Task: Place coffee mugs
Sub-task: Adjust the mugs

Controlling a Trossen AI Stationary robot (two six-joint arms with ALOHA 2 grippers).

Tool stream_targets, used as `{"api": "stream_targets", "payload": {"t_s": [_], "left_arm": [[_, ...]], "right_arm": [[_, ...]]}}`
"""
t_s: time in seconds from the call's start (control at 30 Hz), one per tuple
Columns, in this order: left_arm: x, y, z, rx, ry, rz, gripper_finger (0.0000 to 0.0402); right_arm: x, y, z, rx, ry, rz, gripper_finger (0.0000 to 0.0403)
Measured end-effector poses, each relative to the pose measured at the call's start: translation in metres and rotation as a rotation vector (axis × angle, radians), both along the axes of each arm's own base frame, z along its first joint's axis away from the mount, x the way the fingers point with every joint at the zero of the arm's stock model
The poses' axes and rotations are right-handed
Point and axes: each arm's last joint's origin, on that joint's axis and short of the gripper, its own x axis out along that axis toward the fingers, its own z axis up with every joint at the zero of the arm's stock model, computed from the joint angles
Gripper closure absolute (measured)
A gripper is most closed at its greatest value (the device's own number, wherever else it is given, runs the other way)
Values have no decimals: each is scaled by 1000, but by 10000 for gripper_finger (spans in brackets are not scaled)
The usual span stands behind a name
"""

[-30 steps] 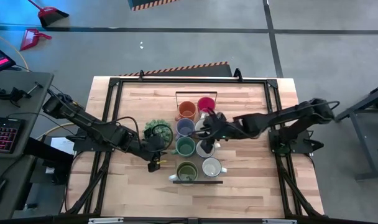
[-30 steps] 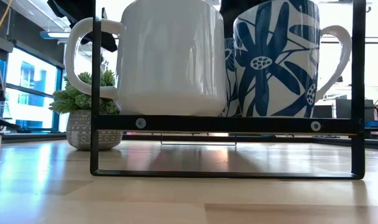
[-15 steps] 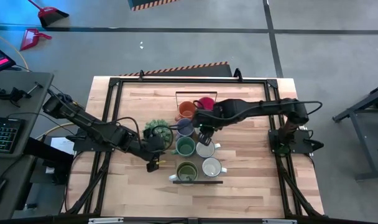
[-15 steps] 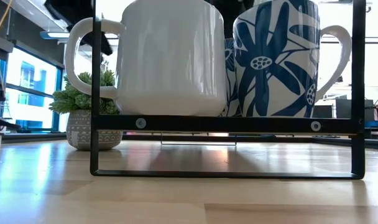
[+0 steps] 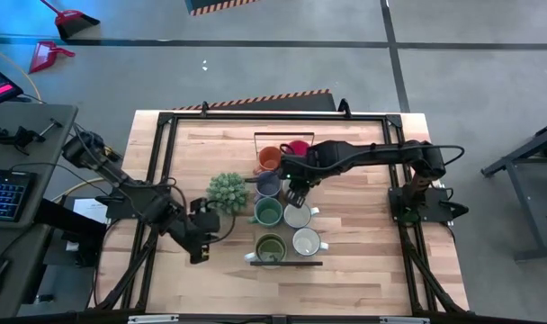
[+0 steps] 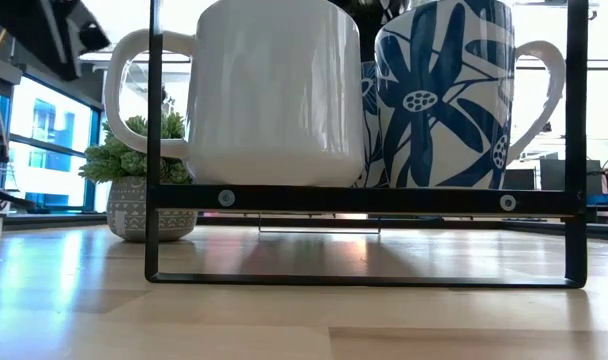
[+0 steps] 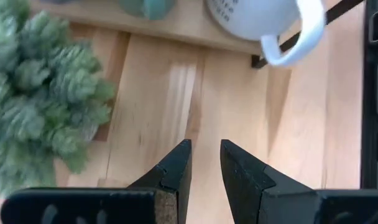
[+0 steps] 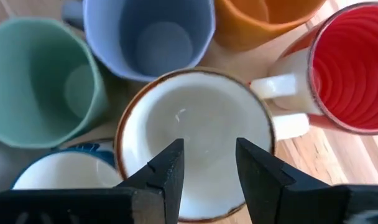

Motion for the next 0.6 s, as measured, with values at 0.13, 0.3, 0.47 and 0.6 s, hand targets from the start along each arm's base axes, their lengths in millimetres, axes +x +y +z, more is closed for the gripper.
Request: {"api": "stream_targets", "payload": {"t_s": [0.13, 0.3, 0.47, 0.6], "left_arm": [[-5, 0, 3, 11, -30, 44, 328], [-5, 1, 5, 28, -60, 81, 328], [-5, 2, 5, 37, -70, 93, 328], [-5, 2, 5, 39, -71, 95, 328]], "right_arm": [[1, -6, 0, 1, -13, -18, 281], [1, -12, 0, 26, -19, -54, 301], [1, -12, 0, 42, -17, -72, 335], [1, -9, 0, 65, -13, -62, 352]]}}
